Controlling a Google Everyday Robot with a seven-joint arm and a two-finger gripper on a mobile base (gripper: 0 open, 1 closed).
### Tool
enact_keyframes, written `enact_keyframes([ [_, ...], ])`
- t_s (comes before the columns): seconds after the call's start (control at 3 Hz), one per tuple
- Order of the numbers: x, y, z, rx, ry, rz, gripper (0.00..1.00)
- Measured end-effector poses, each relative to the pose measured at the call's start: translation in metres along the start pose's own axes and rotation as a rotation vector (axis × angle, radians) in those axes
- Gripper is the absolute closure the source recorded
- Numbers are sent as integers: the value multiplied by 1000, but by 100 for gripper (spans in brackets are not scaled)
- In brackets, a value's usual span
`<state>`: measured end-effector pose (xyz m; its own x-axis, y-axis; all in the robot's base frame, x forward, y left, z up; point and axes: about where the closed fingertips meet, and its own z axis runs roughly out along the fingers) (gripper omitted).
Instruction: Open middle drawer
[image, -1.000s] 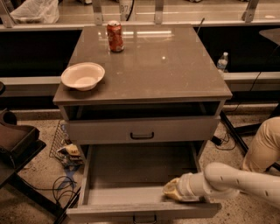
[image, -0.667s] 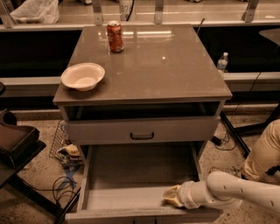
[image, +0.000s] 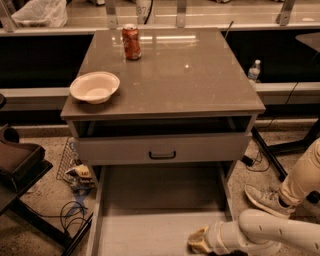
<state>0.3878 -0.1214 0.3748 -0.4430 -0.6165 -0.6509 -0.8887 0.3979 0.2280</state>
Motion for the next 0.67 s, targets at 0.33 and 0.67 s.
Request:
enact_keyframes([
  [0.33, -2, -2, -1, 0, 0, 0, 100],
  [0.67, -2, -1, 1, -4, 0, -1, 86],
])
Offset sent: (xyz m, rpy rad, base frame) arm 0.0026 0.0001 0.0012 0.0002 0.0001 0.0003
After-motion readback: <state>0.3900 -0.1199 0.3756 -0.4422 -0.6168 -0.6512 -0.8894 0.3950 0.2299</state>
